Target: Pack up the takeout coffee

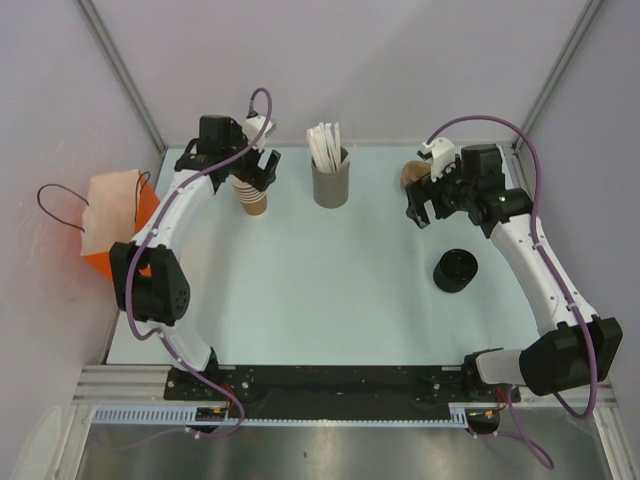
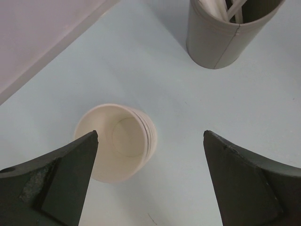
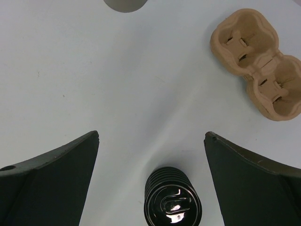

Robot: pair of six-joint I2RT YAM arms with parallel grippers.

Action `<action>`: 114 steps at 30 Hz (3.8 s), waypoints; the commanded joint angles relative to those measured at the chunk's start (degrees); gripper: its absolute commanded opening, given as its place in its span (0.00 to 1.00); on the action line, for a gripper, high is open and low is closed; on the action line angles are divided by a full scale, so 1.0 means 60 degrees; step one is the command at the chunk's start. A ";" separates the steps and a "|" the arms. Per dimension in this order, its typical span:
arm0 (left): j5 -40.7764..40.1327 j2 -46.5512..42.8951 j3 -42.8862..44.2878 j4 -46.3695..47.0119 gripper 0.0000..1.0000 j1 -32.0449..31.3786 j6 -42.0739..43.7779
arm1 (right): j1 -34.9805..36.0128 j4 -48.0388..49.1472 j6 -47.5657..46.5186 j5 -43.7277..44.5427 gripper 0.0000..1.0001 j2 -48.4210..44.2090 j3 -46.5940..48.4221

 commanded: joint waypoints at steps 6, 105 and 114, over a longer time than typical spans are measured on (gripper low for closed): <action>-0.0447 0.0276 0.0210 0.0607 0.93 0.0038 -0.0270 | -0.0043 0.0401 -0.0136 -0.0123 1.00 -0.0206 -0.0202; -0.0653 0.0789 0.0342 0.0123 0.27 0.0448 -0.0153 | -0.0042 0.0357 -0.0239 -0.0402 1.00 -0.0118 -0.0393; -0.0594 0.0877 0.0386 -0.0009 0.25 0.0448 -0.0109 | -0.0042 0.0342 -0.0239 -0.0402 1.00 -0.0147 -0.0393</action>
